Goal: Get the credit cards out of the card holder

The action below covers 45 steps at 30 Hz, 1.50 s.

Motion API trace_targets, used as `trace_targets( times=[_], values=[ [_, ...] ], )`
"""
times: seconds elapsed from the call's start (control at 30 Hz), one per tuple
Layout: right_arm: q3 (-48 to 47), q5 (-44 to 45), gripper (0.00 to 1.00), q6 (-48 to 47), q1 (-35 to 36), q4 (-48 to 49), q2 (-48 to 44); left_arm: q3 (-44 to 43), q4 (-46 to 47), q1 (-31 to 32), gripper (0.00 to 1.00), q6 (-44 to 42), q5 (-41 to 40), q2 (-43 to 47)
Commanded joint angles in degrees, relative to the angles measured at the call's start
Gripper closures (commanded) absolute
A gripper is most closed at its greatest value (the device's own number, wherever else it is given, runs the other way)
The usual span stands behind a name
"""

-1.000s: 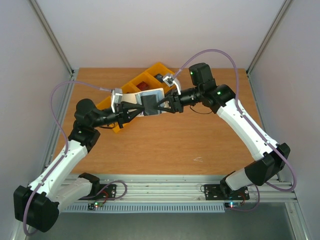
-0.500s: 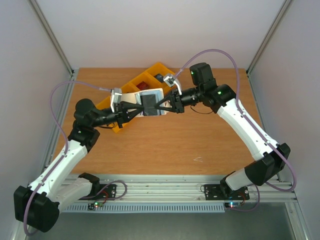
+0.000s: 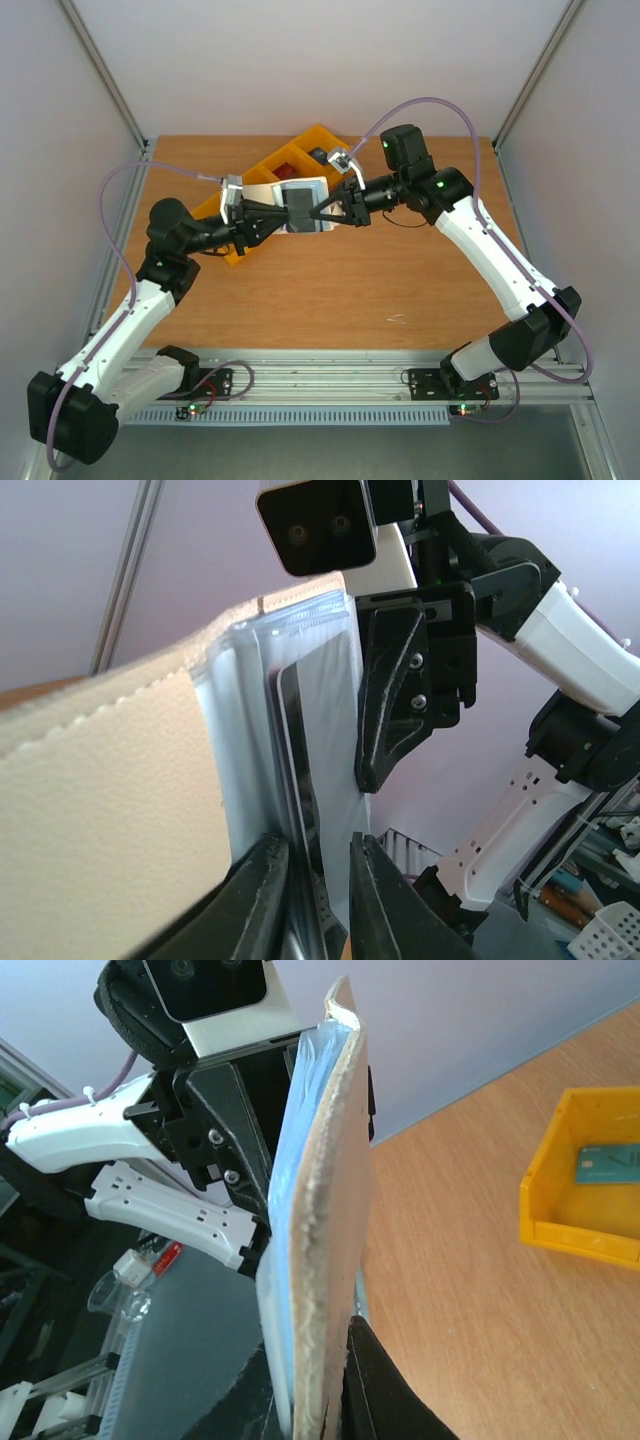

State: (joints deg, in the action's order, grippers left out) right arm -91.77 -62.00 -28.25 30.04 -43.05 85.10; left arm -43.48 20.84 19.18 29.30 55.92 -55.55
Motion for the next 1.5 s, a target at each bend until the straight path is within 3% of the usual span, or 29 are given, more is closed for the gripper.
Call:
trace_targets(
  times=[0.0, 0.07, 0.2, 0.37, 0.53, 0.63, 0.7, 0.97, 1.47],
  values=[
    [-1.7, -1.7, 0.99, -1.0, -0.4, -1.4, 0.5, -2.2, 6.1, -0.4, 0.79, 1.9, -0.9, -0.4],
    [-1.7, -1.8, 0.99, -1.3, -0.4, -1.6, 0.6, -2.3, 6.2, -0.4, 0.8, 2.1, -0.9, -0.6],
    [-1.5, -1.8, 0.99, -1.5, -0.4, -1.9, 0.7, -2.4, 6.1, -0.4, 0.99, 2.7, -1.8, -0.8],
    [-1.4, -1.8, 0.98, -2.0, -0.4, -2.3, 0.5, -2.5, 5.6, -0.3, 1.0, 2.8, -2.0, -1.0],
    [-0.2, -0.6, 0.79, -2.2, -0.7, -2.4, -0.6, -1.9, 4.2, -0.9, 1.0, 2.7, -3.8, -0.5],
    [-0.1, -0.3, 0.75, -2.3, -0.9, -2.9, -0.7, -1.6, 3.7, -1.0, 1.0, 2.3, -4.2, -0.3],
    [-0.1, -0.1, 0.76, -2.2, -1.0, -2.8, -0.8, -1.3, 3.3, -1.1, 1.0, 2.0, -4.8, -0.2],
    [0.3, -0.4, 0.98, -1.9, -2.0, -2.8, -1.1, -0.3, 2.3, -1.9, 1.0, 1.9, -5.6, 0.7],
    [0.5, 3.1, 0.99, -1.6, -4.1, -5.3, -1.3, 1.4, -0.5, -3.3, 1.0, 0.6, -5.2, 2.2]
  ],
)
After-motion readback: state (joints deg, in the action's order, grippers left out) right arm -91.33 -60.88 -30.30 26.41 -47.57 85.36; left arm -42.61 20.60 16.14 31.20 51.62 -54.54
